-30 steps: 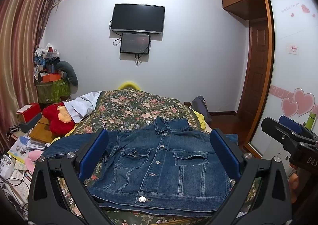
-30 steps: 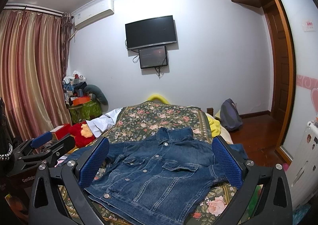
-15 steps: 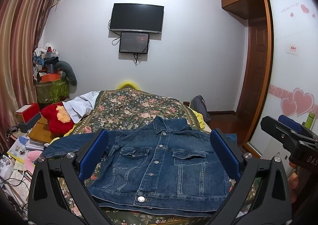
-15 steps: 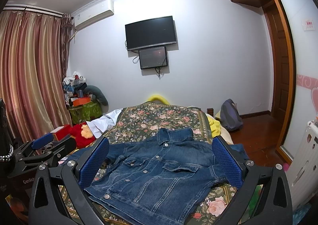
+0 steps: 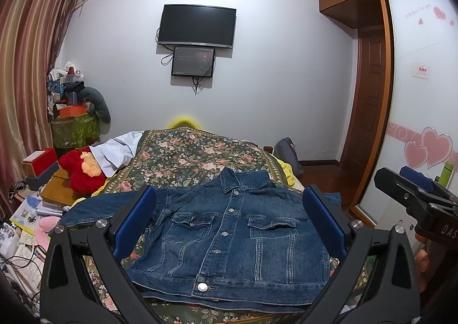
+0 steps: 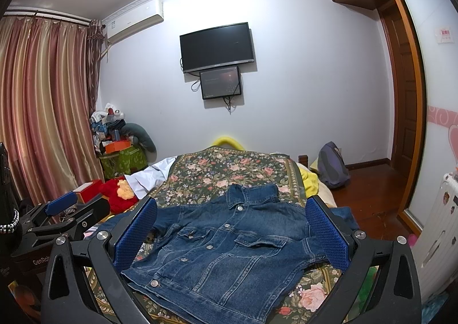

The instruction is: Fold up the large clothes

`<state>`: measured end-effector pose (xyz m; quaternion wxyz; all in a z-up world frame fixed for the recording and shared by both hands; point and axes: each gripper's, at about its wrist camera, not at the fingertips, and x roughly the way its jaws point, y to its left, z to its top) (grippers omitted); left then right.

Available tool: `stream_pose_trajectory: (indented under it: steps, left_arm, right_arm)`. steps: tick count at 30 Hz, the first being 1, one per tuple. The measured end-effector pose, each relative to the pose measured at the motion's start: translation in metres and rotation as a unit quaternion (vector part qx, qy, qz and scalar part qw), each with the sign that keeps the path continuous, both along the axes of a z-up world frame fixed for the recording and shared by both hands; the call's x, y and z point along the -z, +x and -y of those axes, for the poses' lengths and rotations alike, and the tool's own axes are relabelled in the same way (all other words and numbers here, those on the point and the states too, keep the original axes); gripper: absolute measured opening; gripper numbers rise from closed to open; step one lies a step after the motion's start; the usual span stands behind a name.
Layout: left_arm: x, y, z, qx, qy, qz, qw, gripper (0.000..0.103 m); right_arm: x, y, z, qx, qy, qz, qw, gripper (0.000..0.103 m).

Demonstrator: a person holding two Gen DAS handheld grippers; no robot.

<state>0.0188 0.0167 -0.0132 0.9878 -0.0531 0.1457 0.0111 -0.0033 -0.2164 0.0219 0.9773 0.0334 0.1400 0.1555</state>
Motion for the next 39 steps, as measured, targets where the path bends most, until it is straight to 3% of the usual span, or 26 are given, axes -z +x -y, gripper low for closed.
stream_pose_trajectory:
  steps: [15, 24, 32, 34, 39]
  left_arm:
    - [0.003, 0.008, 0.000, -0.002, 0.005, -0.004, 1.0000, 0.103]
    - [0.024, 0.048, -0.026, -0.022, -0.013, -0.040, 0.9989, 0.103]
    - [0.046, 0.101, -0.100, -0.097, -0.032, -0.077, 0.9918, 0.103]
    - [0.051, 0.111, -0.128, -0.147, -0.036, -0.081, 0.9852, 0.103]
    - [0.076, 0.137, -0.198, -0.201, -0.070, -0.129, 0.9684, 0.103]
  right_arm:
    - [0.002, 0.008, -0.007, 0.001, 0.002, -0.012, 1.000, 0.103]
    - [0.019, 0.050, -0.019, -0.008, 0.007, -0.065, 0.998, 0.103]
    - [0.039, 0.126, -0.044, -0.006, 0.000, -0.126, 0.992, 0.103]
    - [0.044, 0.148, -0.051, -0.013, -0.009, -0.135, 0.991, 0.103]
    - [0.056, 0.206, -0.066, -0.015, -0.057, -0.140, 0.988, 0.103]
